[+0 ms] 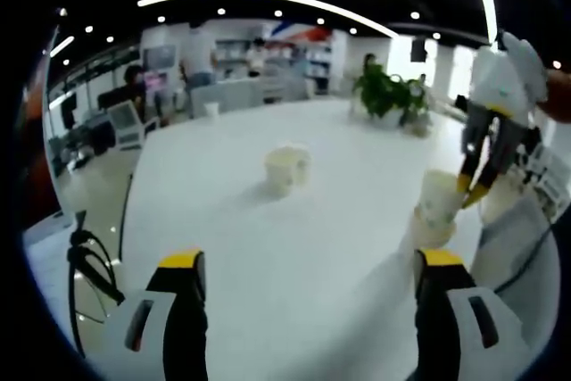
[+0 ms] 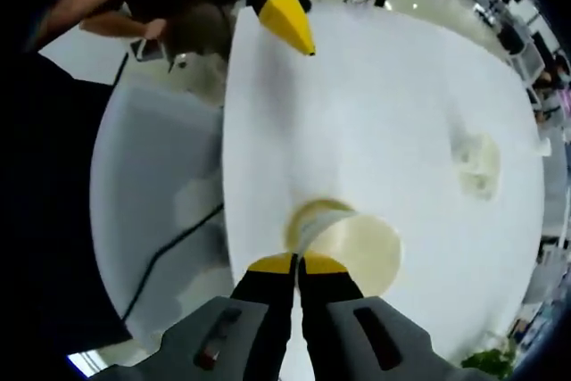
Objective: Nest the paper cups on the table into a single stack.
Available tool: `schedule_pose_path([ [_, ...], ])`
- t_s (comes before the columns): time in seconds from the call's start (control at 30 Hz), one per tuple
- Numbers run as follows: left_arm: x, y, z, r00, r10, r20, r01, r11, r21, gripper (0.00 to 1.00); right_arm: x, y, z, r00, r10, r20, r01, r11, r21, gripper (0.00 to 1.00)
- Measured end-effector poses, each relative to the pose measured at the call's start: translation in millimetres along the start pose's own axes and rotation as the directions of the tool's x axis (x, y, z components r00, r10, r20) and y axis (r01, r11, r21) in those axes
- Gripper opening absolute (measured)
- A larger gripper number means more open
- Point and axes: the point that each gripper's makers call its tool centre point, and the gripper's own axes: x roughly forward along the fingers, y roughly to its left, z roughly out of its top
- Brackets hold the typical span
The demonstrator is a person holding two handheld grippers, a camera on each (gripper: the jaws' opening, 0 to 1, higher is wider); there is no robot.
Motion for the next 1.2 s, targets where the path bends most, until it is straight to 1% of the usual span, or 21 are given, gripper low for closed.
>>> schedule_pose_path([
  [0.13,0.2,0.2,-1.5,1.000,0.000,-0.003,0.000,1.000,0.000,0.95,4.7,-0.3,2.8,1.000,-0.005,0.014,0.005,1.000,0.000,0.00],
  [0.3,0.5,0.0,-1.5,1.000,-0.001,-0.004,0.001,1.000,0.001,0.95,10.2,3.7,1.8,1.000,0.016,0.009,-0.016,1.000,-0.008,0.00],
  [0.47,0.1,-0.4,-0.8,1.000,0.000,-0.004,0.000,1.000,0.000,0.95,16.8,3.9,1.3,1.000,0.014,0.008,-0.014,1.000,-0.010,0.00],
  [0.73,0.4,-0.6,-4.6,1.000,-0.001,-0.008,0.001,1.000,-0.001,0.95,21.9,4.6,2.2,1.000,0.014,0.012,-0.014,1.000,-0.004,0.00],
  [0.97,-0.8,-0.2,-4.7,1.000,0.002,-0.007,-0.002,1.000,-0.001,0.94,30.0,6.6,-0.1,1.000,0.017,0.008,-0.016,1.000,-0.020,0.00],
  [1.2,-1.5,-0.2,-7.8,1.000,0.005,-0.011,-0.005,1.000,-0.003,0.94,35.2,8.2,0.0,1.000,0.020,0.022,-0.020,1.000,-0.016,0.00],
])
